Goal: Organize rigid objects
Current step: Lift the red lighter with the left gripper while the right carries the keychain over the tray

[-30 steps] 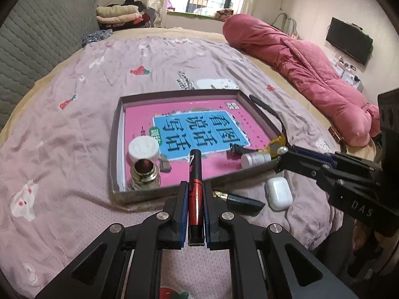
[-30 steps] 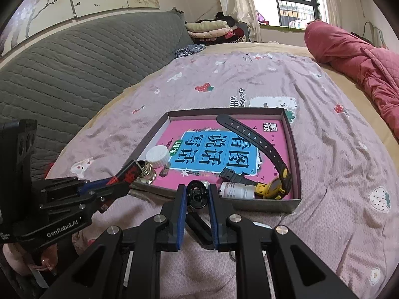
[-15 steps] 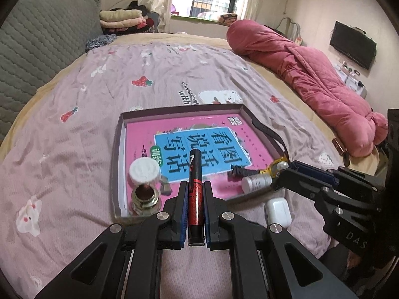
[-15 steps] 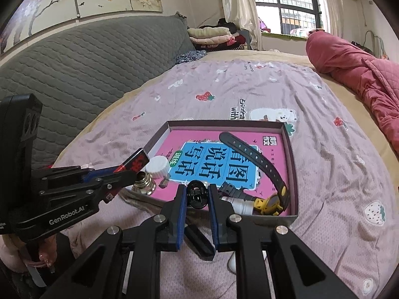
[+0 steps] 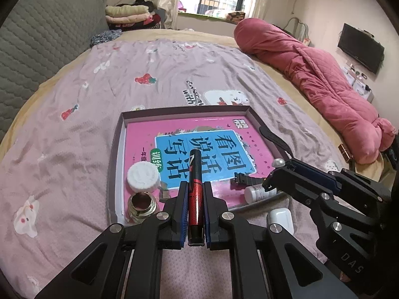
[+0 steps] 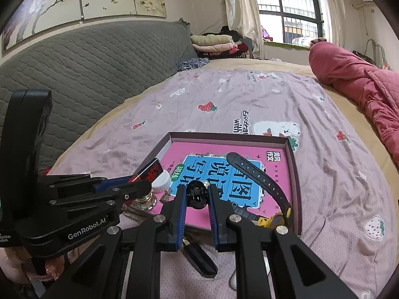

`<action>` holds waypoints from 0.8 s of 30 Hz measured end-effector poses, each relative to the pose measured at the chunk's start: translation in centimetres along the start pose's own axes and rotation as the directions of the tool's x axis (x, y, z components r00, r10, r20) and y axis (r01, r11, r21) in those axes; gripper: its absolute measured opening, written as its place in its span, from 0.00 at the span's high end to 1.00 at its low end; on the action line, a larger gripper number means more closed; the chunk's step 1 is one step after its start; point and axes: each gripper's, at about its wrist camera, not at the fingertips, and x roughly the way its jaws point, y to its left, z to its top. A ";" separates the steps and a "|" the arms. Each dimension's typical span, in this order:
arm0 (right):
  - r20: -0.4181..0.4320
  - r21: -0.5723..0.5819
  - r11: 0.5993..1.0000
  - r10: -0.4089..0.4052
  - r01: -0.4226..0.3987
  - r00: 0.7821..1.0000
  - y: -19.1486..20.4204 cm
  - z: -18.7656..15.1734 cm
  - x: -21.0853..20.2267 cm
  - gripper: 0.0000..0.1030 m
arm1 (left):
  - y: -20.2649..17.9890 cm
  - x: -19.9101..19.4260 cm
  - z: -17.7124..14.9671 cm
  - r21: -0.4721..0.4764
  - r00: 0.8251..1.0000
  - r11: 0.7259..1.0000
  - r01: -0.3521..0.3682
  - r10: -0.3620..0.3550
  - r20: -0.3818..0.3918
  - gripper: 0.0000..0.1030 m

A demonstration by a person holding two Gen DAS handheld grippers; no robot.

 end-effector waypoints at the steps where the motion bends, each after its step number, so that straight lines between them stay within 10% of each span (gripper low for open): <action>1: -0.004 0.002 1.000 -0.002 0.002 1.000 -0.1 0.0 0.3 0.83 | 0.0 0.2 0.0 0.000 1.000 1.000 -0.001 0.001 -0.002 0.90; 24: -0.113 0.016 1.000 -0.014 0.016 0.993 -1.6 -2.4 6.3 0.83 | 0.1 6.2 -1.6 -0.003 0.994 0.999 0.042 -0.042 -0.105 0.90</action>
